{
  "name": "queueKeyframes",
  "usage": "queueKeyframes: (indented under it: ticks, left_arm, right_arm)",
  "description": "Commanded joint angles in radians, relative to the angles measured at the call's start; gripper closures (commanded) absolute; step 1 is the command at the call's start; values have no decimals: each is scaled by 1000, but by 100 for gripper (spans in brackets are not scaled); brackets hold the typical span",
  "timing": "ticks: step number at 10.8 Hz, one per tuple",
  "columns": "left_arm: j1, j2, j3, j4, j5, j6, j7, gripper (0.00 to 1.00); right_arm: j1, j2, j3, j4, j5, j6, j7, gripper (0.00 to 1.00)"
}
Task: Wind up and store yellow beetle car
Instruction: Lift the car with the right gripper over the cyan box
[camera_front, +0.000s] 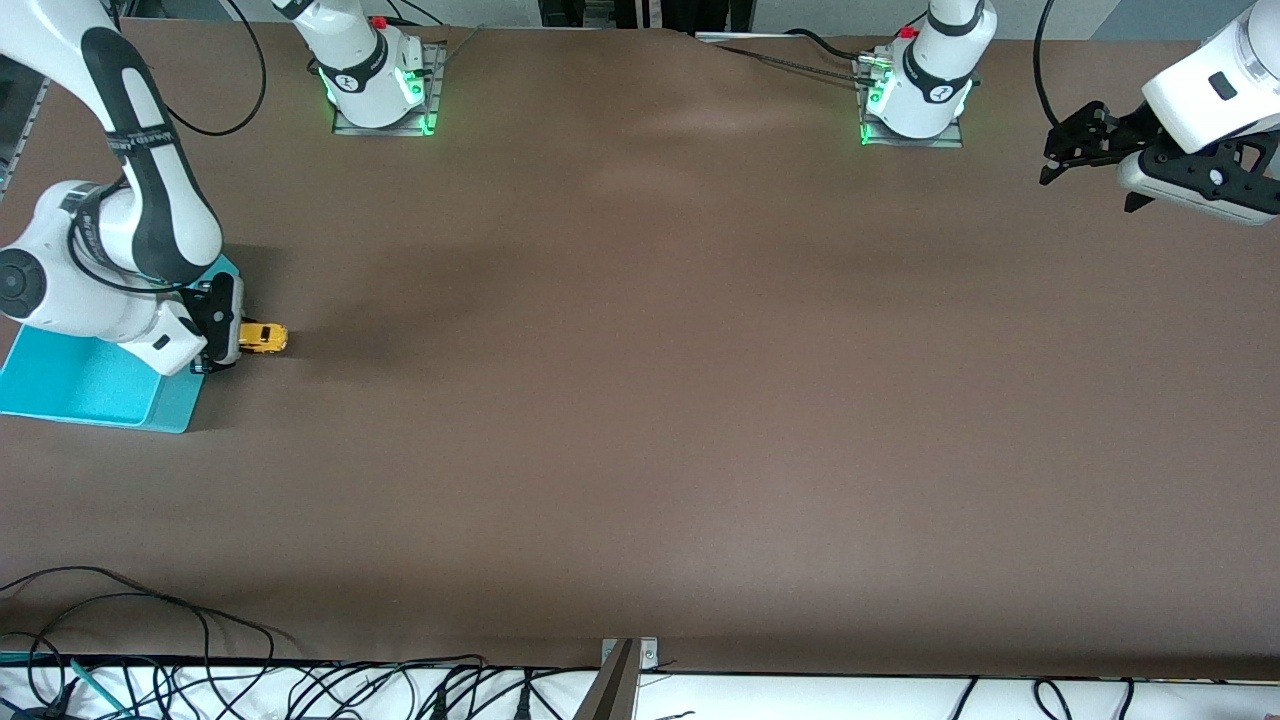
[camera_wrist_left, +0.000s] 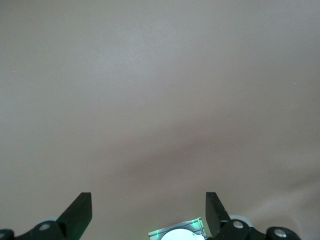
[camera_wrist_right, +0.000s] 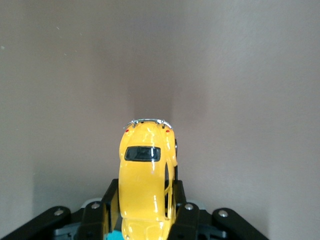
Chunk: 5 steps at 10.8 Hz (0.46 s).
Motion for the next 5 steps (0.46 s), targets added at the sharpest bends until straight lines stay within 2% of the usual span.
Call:
queueKeyframes:
  ticks: [1, 5]
  left_arm:
    - [-2, -10, -2, 9, 25, -14, -14, 0]
    - [-1, -10, -2, 7, 25, -14, -13, 0]
  right_arm:
    - [-16, -67, 13, 1, 11, -73, -45, 100]
    - [-151, -118, 14, 4, -6, -138, -290, 100]
